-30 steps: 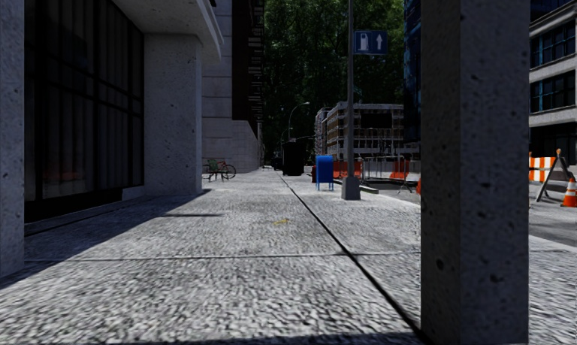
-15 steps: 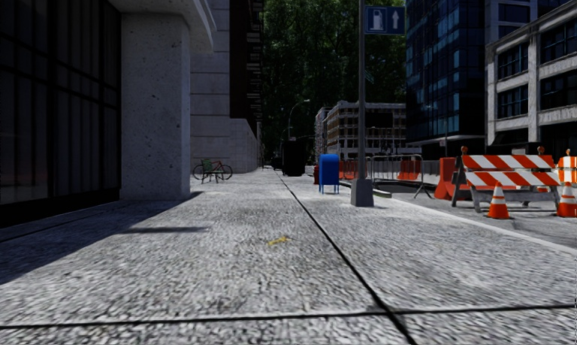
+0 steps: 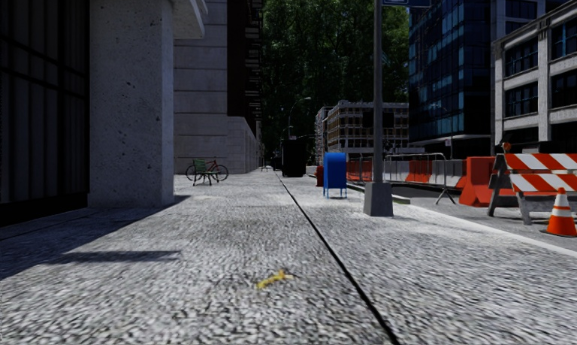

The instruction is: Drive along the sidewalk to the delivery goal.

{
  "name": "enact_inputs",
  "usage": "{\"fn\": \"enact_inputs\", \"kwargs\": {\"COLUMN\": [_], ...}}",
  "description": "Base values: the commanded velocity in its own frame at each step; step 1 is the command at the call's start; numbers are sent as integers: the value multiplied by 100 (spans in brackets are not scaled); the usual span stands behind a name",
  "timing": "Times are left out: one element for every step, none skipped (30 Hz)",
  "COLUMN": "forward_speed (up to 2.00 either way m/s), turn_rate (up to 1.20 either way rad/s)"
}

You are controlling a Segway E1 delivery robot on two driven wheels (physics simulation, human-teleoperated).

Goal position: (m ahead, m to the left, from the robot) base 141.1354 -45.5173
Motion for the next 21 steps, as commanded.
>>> {"fn": "enact_inputs", "kwargs": {"forward_speed": [200,200,200,200,200,200,200,200,200,200,200,200,200,200,200,200,200,200,200,200,200], "turn_rate": [0,0,0,0,0,0,0,0,0,0,0,0,0,0,0,0,0,0,0,0,0]}}
